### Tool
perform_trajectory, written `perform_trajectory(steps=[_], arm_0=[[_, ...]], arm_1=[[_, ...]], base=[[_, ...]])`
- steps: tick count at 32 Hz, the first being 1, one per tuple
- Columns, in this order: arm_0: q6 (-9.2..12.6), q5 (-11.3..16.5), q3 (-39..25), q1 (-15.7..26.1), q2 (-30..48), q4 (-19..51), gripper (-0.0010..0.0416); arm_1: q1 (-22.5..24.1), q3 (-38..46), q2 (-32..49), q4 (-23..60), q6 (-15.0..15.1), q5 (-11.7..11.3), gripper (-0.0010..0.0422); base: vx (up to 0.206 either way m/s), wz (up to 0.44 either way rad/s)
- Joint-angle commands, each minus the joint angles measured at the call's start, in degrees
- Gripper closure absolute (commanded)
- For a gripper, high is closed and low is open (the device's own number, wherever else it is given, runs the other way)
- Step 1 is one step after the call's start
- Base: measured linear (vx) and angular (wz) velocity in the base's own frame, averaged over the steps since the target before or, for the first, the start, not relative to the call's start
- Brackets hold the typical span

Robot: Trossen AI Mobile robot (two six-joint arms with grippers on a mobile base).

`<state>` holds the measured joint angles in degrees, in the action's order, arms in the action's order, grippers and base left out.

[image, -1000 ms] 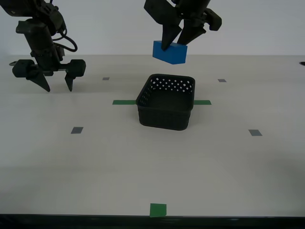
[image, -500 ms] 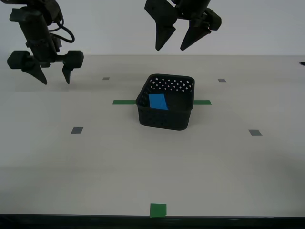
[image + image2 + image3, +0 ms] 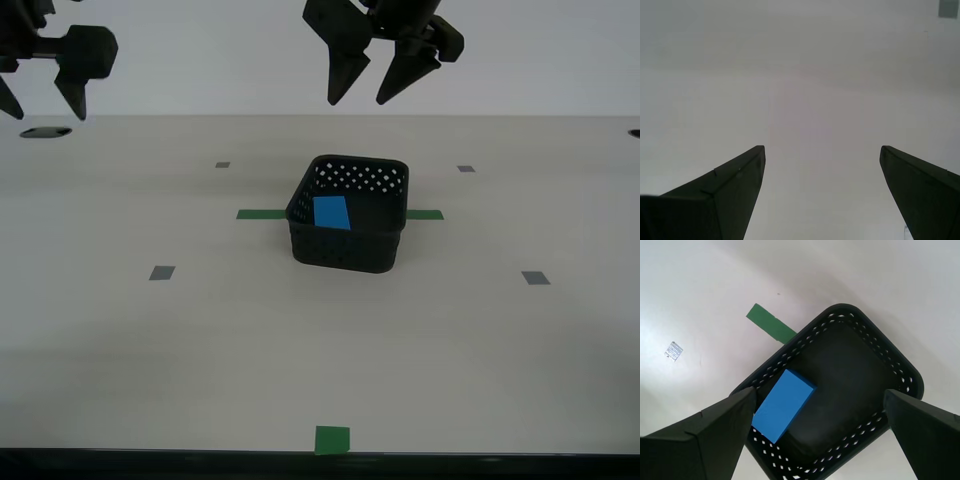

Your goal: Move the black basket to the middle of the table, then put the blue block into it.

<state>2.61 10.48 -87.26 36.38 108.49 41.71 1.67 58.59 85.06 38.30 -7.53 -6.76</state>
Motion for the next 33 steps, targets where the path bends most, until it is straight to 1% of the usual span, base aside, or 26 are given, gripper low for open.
perform_trajectory(steps=[1,4,5,10,14,15,33], arm_0=[[-0.2,0.0,0.0,0.0,0.0,0.1,0.0054],[-0.2,0.0,0.0,0.0,0.0,0.0,0.0053],[-0.3,0.0,0.0,-0.1,0.0,0.1,0.0053],[-0.3,0.0,0.0,0.0,0.0,0.1,0.0053],[-0.3,0.0,0.0,-0.1,0.0,0.1,0.0053],[-0.3,0.0,0.0,0.0,0.0,0.0,0.0053],[-0.2,0.0,0.0,0.0,0.0,-1.0,0.0053]], arm_1=[[0.0,-0.9,-2.8,1.5,-0.7,0.2,0.0099],[0.0,-1.3,-5.8,2.9,-1.1,0.2,0.0098],[0.1,-1.5,-7.0,3.5,-1.7,0.2,0.0099],[0.2,-1.6,-10.9,5.1,-2.2,0.2,0.0098],[0.2,-1.6,-10.8,5.8,-2.4,0.2,0.0099],[0.2,-1.6,-10.8,7.1,-2.4,0.2,0.0098],[0.2,-1.6,-10.8,6.3,-2.4,0.2,0.0098]], base=[[0.0,0.0],[0.0,0.0],[0.0,0.0],[0.0,0.0],[0.0,0.0],[0.0,0.0],[0.0,0.0]])
